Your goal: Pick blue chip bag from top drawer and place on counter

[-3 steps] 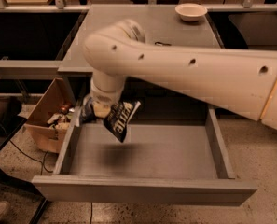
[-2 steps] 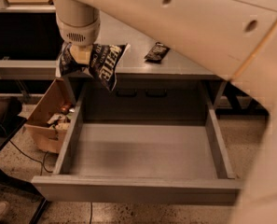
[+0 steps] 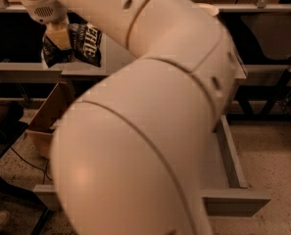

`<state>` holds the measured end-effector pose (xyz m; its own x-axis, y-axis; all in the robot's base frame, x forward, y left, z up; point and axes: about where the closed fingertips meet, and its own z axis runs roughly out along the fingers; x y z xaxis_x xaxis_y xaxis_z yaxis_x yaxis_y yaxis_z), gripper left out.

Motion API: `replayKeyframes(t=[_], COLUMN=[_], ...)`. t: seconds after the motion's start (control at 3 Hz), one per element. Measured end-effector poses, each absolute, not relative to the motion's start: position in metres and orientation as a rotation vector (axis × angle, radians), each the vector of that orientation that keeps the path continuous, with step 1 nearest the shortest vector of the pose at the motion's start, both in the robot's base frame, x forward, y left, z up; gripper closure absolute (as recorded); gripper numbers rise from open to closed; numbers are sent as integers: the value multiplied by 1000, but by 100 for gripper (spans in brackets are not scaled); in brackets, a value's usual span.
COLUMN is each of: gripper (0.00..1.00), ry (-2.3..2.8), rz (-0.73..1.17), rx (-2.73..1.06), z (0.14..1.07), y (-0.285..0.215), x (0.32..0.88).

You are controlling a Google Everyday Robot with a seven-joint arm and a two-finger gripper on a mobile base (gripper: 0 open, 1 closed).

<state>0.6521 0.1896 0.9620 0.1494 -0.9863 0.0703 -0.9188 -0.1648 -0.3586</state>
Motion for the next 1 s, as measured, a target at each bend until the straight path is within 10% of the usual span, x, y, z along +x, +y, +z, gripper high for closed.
replayKeyframes(t=[1.0], gripper=[100], ry=[1750], rz=[-456], rx=[-2139], z=[1000], y=[207], x=[705])
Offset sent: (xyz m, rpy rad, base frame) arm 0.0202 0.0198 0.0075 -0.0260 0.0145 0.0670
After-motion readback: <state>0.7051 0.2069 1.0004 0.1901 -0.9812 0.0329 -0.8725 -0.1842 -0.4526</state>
